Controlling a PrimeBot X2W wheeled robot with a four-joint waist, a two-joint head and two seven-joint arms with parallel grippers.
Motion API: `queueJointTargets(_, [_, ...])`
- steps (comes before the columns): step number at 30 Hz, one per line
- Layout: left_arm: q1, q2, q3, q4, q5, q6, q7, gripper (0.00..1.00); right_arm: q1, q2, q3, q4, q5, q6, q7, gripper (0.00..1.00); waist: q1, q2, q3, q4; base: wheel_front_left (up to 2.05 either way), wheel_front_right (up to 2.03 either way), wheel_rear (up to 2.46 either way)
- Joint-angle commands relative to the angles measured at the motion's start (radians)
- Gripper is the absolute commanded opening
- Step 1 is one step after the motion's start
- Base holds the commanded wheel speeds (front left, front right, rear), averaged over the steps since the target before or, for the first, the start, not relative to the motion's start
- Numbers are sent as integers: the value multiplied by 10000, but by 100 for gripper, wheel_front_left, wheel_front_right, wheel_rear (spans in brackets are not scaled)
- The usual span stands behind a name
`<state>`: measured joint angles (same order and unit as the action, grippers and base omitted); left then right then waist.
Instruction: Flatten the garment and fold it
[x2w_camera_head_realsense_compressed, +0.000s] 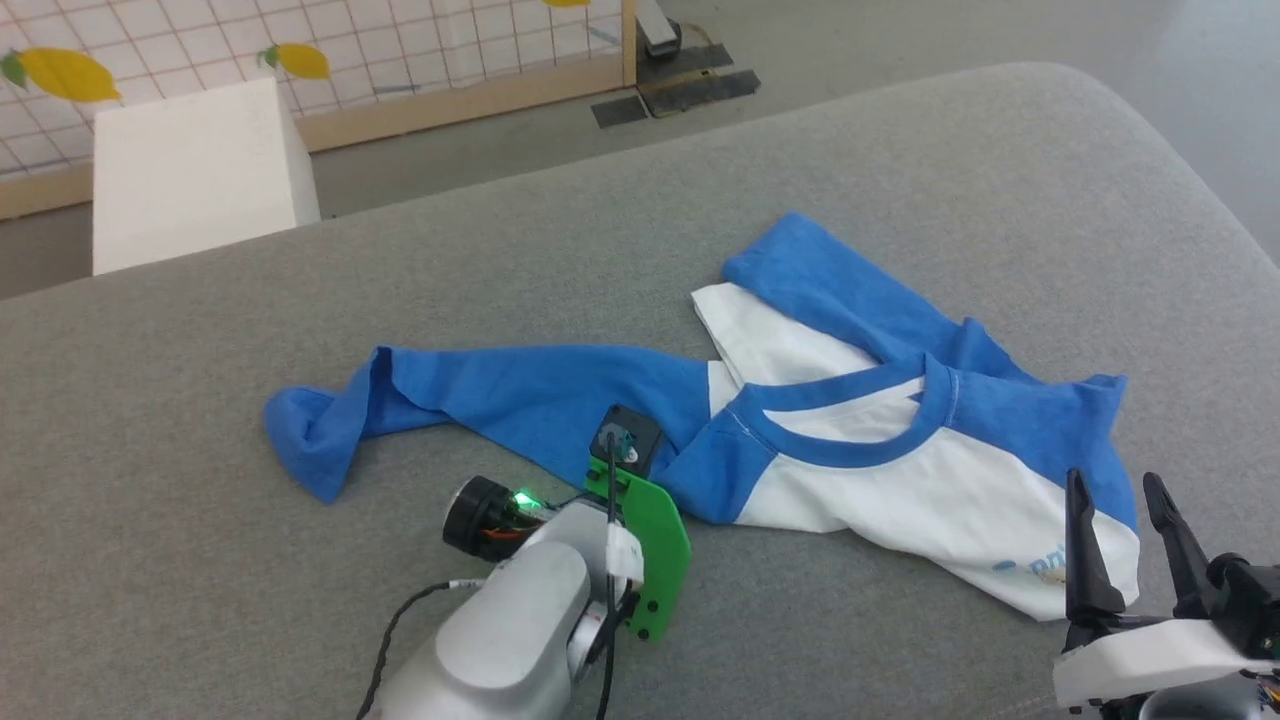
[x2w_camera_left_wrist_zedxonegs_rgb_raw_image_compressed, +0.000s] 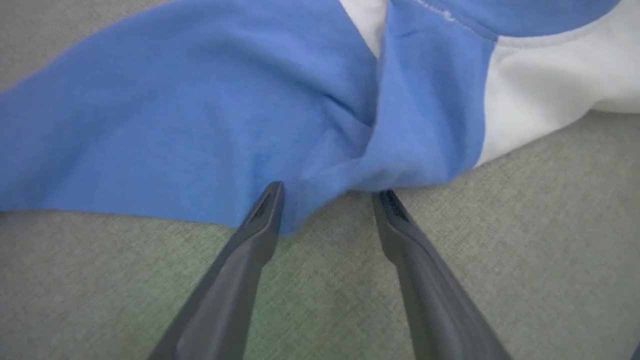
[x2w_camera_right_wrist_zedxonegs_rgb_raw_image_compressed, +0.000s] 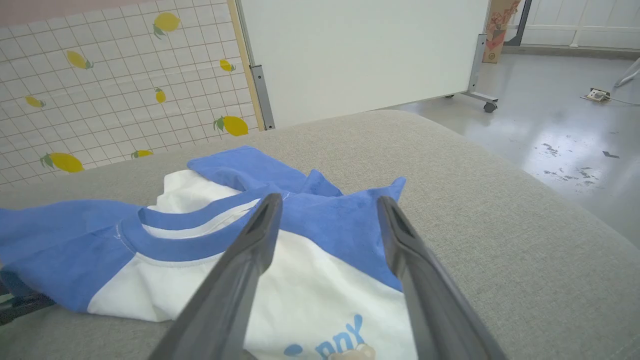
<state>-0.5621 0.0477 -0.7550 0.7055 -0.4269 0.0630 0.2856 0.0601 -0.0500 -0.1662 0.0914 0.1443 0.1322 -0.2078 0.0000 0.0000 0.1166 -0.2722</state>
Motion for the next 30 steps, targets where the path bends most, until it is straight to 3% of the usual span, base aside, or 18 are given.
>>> queueJointTargets(1, [-173,26,63,-18,-242,110,-84,0,-198,-3,30,11,87,-15,-83,100,0,0,111,-45,0,0,0])
queueJointTargets(7, [95,51,860,-411,-665,906,-1822,0,-250,-3,-39,-80,68,-15,-85,100,0,0,41,509,0,0,0])
queueJointTargets(11, [642,438,1587,-843,-1008,1366,-2730,0,-228,-3,-103,-183,19,-15,-8,100,0,0,-102,1104,0,0,0])
queueJointTargets(22, [2870,2133,3245,-2614,-1804,2691,-3196,0,-208,-3,61,-479,-142,-15,678,100,0,0,-382,2712,0,0,0])
queueJointTargets(25, [3412,2343,3437,-3024,-1995,2750,-3229,0,-311,-3,142,-451,-182,-15,1025,100,0,0,-376,2976,0,0,0])
queueJointTargets(27, [3687,2334,3542,-3311,-2170,2645,-3400,100,-453,-3,197,-440,-255,-15,1275,100,0,0,-351,3160,0,0,0])
queueJointTargets(30, [4031,2298,3615,-3678,-2337,2408,-3782,100,-696,-3,378,-294,-446,-15,1932,100,0,0,-350,3434,0,0,0])
